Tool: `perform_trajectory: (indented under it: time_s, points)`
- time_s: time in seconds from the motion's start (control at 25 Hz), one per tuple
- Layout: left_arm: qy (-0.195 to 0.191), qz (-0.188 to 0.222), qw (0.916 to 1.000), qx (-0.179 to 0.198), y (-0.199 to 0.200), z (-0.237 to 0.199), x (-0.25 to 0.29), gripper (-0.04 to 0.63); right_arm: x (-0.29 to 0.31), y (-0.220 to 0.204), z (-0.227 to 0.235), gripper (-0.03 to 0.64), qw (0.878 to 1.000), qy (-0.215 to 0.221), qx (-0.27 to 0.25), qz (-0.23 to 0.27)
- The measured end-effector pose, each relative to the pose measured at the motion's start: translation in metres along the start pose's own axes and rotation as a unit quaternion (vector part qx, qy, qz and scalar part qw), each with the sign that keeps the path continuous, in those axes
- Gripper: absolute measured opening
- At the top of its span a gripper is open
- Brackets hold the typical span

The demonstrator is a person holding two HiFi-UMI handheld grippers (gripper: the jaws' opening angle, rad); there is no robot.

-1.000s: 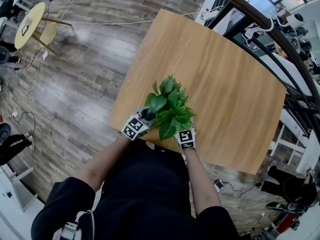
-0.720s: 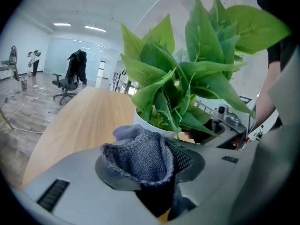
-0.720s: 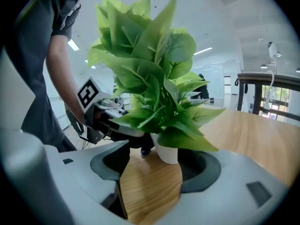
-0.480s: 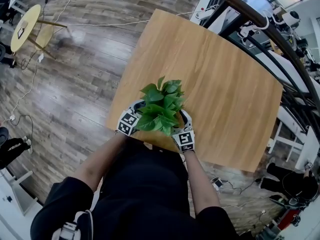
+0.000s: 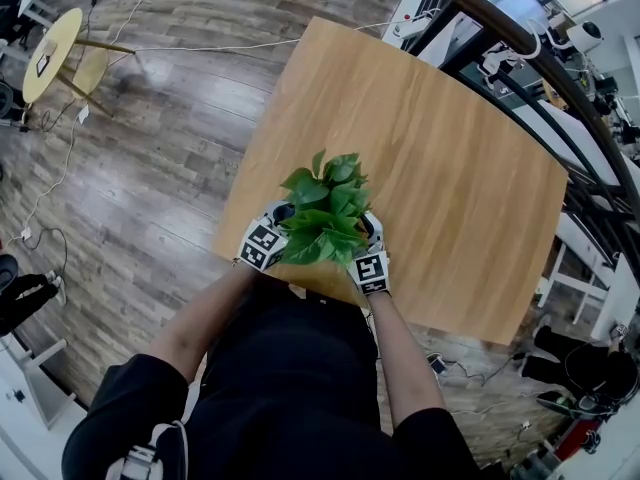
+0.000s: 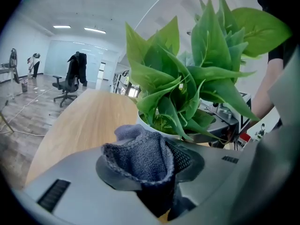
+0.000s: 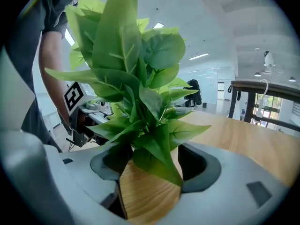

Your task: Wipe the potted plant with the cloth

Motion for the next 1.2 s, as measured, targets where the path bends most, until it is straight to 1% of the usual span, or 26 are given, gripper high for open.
perform_trajectory:
  time_s: [0.2, 0.36, 0.44, 0.52, 0.64, 0.72, 0.84, 0.92, 1.04, 1.12, 1.2]
  points:
    - [-0.023, -0.009, 0.9997, 0.0, -0.009, 0.014, -0.002, 0.176, 0.001, 0.0, -0.003, 0.302, 1.0, -0.01, 0.01, 0.004]
    - [-0.045, -0.03, 0.9985, 0.007, -0.027, 0.024, -0.002, 0.176, 0.002, 0.0, -0.006, 0.302, 1.0, -0.012, 0.001, -0.002]
    - [-0.041, -0.024, 0.9989, 0.002, -0.022, 0.022, -0.001, 0.176, 0.001, -0.003, -0.009, 0.302, 1.0, -0.009, -0.013, -0.006]
    - [-0.036, -0.019, 0.9991, -0.014, -0.02, 0.019, -0.001, 0.176, -0.004, -0.008, -0.016, 0.302, 1.0, -0.006, -0.016, -0.007]
    - [-0.006, -0.006, 0.9994, -0.034, -0.013, 0.006, -0.003, 0.176, -0.013, -0.007, -0.027, 0.302, 1.0, -0.003, -0.022, -0.014]
    - [0.006, 0.004, 0.9991, -0.042, -0.007, -0.001, -0.005, 0.176, -0.017, -0.009, -0.028, 0.302, 1.0, -0.005, -0.013, -0.021]
    - [0.012, 0.003, 0.9994, -0.031, -0.005, -0.008, -0.007, 0.176, -0.014, -0.014, -0.017, 0.302, 1.0, -0.017, 0.013, -0.018]
    - [0.012, -0.001, 0.9997, -0.021, -0.004, -0.009, -0.005, 0.176, -0.009, -0.011, -0.009, 0.302, 1.0, -0.003, -0.005, -0.019]
    - [0.006, -0.007, 1.0, -0.004, 0.001, -0.006, -0.003, 0.176, -0.001, -0.007, -0.004, 0.304, 0.998, 0.014, -0.058, -0.02]
    - [0.005, -0.009, 0.9999, 0.002, 0.002, -0.005, -0.003, 0.176, 0.002, -0.009, -0.004, 0.302, 0.998, 0.008, -0.061, -0.018]
    - [0.007, -0.008, 0.9999, 0.0, 0.002, -0.003, -0.003, 0.176, 0.002, -0.004, -0.006, 0.302, 0.999, -0.004, -0.044, -0.016]
Point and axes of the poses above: the fingertips, and each gripper's own axes: x forward along the fingers, z to its right, y out of its top, the point moved 8 cm from there along -x, backward along the fingers, and after that the axes turned 3 degrees about -x, right-handed, at the moved point
